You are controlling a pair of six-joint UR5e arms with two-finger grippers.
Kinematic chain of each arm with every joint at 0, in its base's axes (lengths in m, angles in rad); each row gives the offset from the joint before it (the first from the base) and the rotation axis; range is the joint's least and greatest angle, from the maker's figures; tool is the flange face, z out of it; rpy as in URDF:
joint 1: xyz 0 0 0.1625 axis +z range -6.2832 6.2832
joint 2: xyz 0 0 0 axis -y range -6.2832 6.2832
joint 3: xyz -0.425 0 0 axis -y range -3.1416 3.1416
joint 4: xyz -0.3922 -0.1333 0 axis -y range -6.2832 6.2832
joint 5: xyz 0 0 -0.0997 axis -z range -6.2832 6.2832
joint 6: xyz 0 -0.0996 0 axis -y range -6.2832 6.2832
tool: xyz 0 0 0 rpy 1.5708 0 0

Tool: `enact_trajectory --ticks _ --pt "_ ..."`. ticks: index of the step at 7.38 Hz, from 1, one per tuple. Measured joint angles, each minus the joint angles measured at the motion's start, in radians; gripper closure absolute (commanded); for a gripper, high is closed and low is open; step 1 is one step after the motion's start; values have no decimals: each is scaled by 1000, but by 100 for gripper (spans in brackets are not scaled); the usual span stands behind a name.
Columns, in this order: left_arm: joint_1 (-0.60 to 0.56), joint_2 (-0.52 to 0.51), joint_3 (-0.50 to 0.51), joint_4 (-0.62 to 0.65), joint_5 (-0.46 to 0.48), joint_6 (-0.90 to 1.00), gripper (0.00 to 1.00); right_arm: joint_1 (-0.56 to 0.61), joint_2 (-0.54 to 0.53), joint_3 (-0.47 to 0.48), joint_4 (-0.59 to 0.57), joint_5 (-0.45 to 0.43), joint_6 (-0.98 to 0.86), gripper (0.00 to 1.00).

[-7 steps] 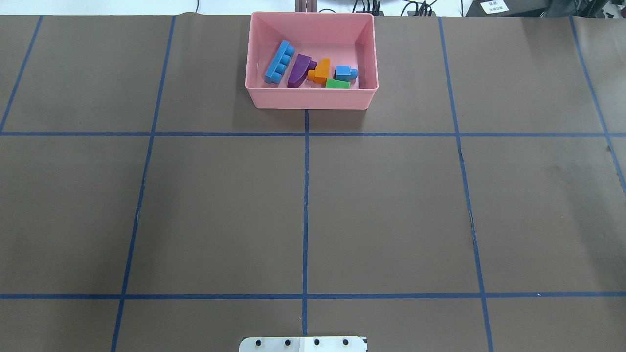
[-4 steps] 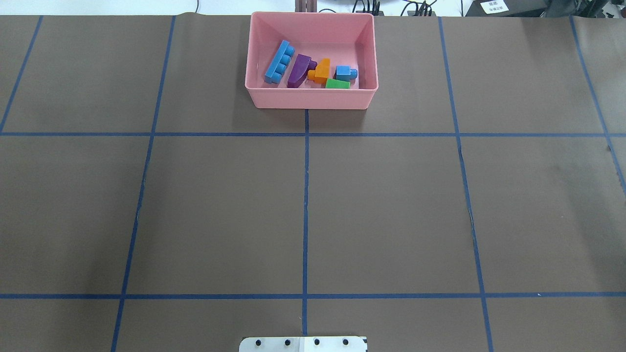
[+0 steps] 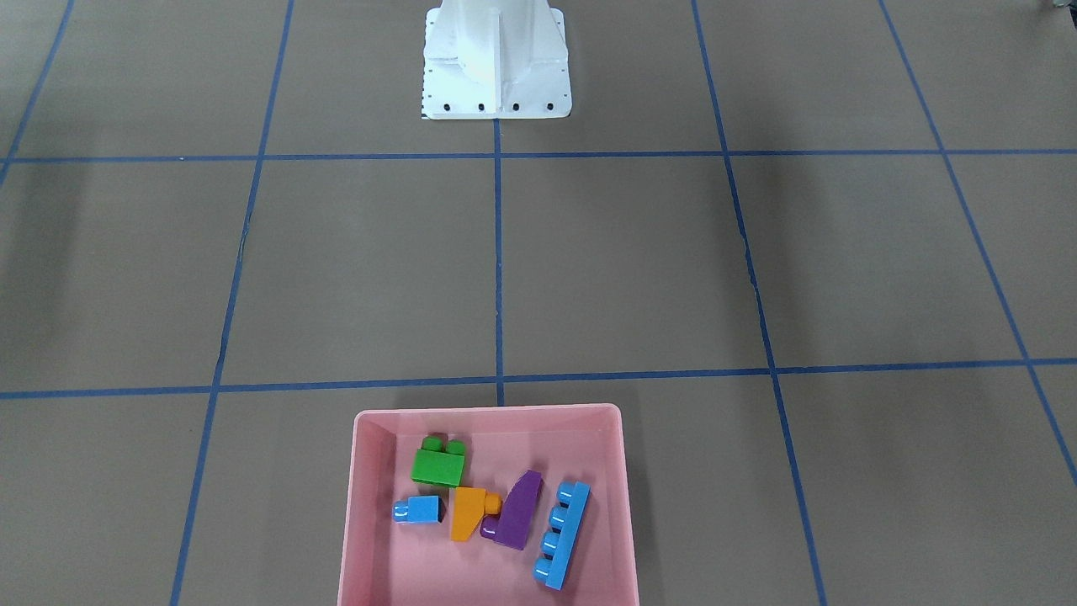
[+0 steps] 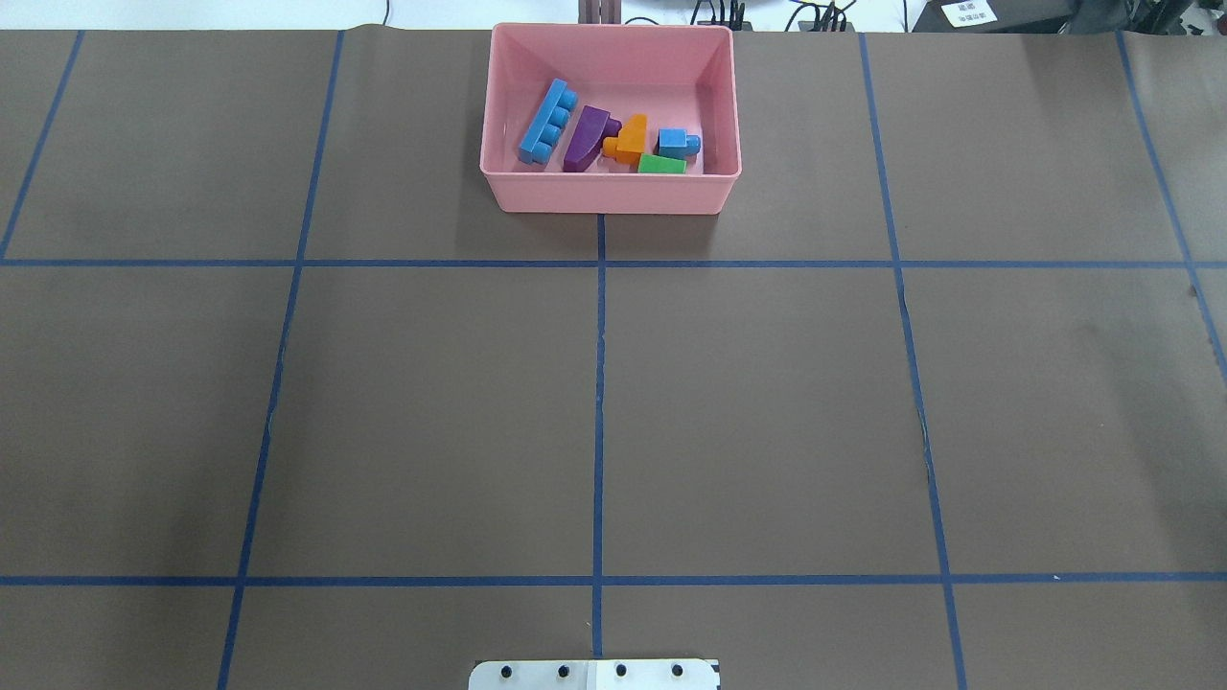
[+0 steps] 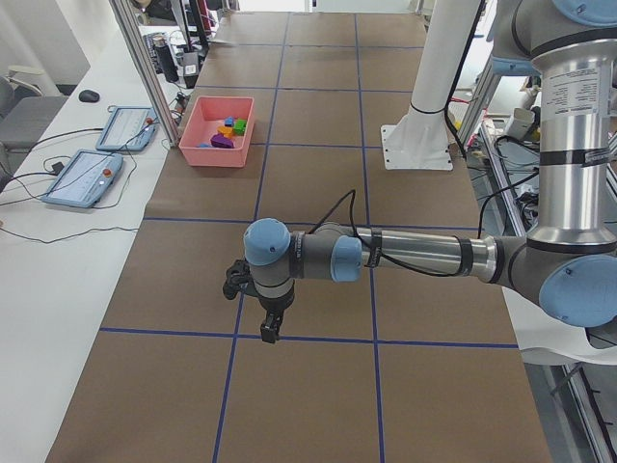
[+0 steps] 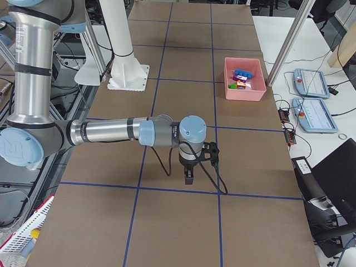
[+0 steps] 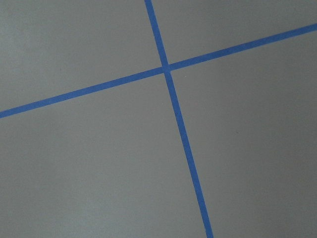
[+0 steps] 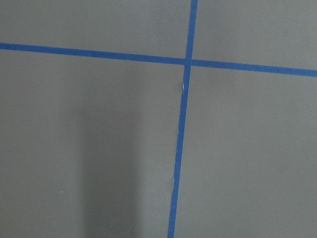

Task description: Put all blocks into box

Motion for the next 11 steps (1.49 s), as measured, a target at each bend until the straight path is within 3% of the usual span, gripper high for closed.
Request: enact_trajectory --ticks 3,6,11 --pt "0 7 2 3 -13 -85 0 0 -1 0 0 3 1 0" --pt "-1 18 3 13 -85 -114 0 0 -1 -1 0 2 0 0" --pt "-2 18 -12 12 -88 -171 0 0 -1 -1 0 2 -1 0"
